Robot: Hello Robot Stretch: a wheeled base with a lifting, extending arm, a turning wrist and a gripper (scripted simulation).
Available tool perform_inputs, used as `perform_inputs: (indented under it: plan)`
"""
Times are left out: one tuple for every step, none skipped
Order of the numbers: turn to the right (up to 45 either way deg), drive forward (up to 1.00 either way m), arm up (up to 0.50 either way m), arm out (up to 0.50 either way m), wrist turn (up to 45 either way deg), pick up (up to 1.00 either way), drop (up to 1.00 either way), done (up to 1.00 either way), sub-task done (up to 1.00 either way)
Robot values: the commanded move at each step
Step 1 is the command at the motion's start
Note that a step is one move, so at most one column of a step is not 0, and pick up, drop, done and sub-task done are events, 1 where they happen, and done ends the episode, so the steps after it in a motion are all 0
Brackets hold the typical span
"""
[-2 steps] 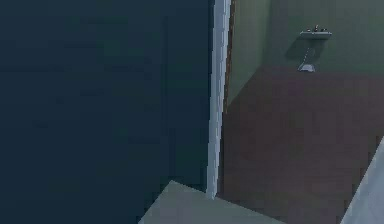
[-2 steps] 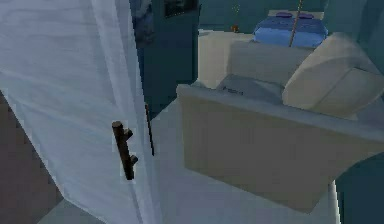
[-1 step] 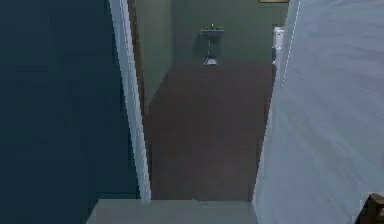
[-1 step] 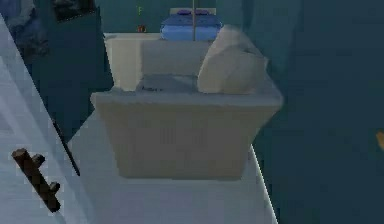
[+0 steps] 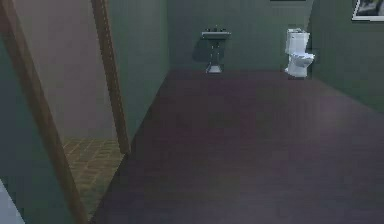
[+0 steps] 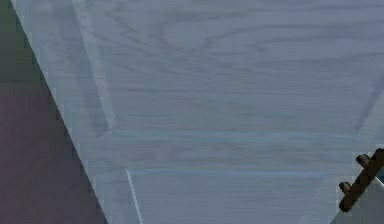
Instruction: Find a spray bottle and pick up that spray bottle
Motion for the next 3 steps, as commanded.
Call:
perform_inputs:
  plan:
    - [0.0, 0.20, 0.00, 0.00, 0.0, 0.00, 0.00, 0.00, 0.00]
    - [-24.0, 0.00, 0.00, 0.00, 0.0, 0.00, 0.00, 0.00, 0.00]
    - [0.0, 0.55, 0.00, 0.00, 0.0, 0.00, 0.00, 0.00, 0.00]
